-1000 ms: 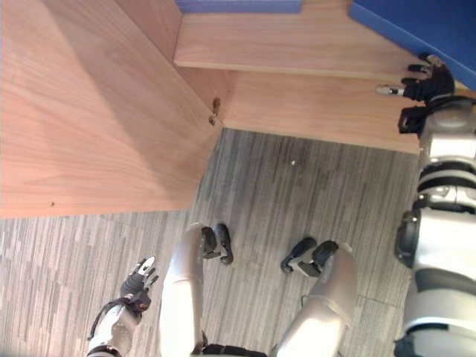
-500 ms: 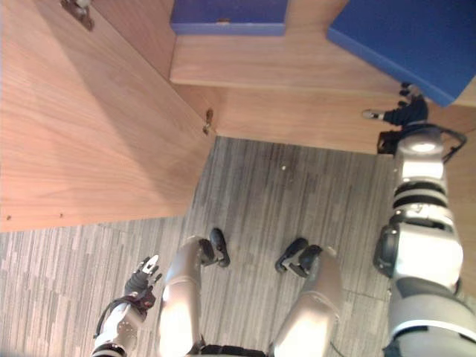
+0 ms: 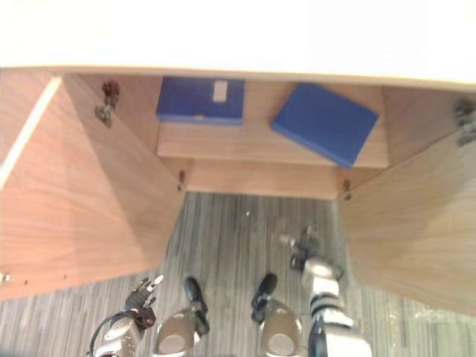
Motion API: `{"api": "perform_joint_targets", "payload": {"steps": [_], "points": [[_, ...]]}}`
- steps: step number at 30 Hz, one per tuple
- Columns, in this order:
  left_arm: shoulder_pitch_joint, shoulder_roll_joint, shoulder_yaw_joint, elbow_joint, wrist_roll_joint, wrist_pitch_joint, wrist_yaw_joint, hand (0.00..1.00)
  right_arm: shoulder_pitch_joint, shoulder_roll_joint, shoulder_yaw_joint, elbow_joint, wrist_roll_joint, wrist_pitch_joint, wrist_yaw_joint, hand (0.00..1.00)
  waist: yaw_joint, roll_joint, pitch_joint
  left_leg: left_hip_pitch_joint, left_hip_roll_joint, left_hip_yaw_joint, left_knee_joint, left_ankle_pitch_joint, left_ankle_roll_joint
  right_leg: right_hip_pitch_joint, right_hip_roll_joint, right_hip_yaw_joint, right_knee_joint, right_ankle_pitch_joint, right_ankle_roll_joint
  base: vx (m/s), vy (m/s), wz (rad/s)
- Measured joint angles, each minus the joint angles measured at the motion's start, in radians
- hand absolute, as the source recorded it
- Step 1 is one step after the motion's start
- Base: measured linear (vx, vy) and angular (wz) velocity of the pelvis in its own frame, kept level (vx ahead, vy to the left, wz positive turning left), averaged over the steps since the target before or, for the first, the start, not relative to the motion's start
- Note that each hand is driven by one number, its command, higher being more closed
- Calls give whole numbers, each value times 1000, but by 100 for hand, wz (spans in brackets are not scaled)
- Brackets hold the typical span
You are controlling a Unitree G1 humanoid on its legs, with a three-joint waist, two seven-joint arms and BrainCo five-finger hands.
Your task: Walk over to the cabinet, pick up the folder, carry it to the office cabinet, place the folder inside the office cabinet, then close the office cabinet door
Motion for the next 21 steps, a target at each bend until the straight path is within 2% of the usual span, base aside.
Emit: {"api": "perform_joint_targets", "payload": {"steps": [2,6,12,14,15,16,18,21], "points": [[-3,-3,-13,10,47,0,12,0,71,26,5,58,2,-15,0,0,-13,-11,-36,35,-11,18,-17,0,0,37,15,18,-58,30,6,35,-1,-27],[-14,-19,-80,30,121,0,36,0,183,58,-25,175,39,-35,3,0,-31,-13,-90,103,-24,49,-50,-6,-4,96,28,44,-124,65,14,-32,-4,-22],[-2,-45,-166,93,152,-1,46,0,313,79,-225,192,101,-60,1,0,-50,-13,-157,189,-18,101,-49,-33,-11,168,53,104,-185,89,14,-68,-24,-27],[8,-54,-166,121,148,0,46,0,338,81,-275,194,117,-62,0,0,-52,-15,-164,187,7,124,24,-84,-10,175,62,131,-180,82,15,-47,-50,-40],[15,-61,-167,133,144,0,47,0,363,84,-301,202,119,-62,-1,0,-52,-11,-163,157,50,124,145,-148,-9,184,65,141,-173,73,9,-22,-117,-26],[24,-71,-167,144,122,0,47,0,391,79,-322,206,121,-62,-2,0,-53,5,-161,133,100,122,255,-204,-5,198,81,149,-168,65,5,-4,-113,-25],[35,-75,-158,154,104,0,48,0,434,80,-355,208,127,-62,-9,0,-53,16,-164,116,141,119,357,-232,6,213,95,162,-165,60,3,18,-47,-19],[36,-76,-157,162,104,0,52,0,464,78,-362,211,127,-62,-16,0,-54,21,-163,116,131,96,371,-225,15,212,82,180,-156,57,1,15,-6,-12]]}}
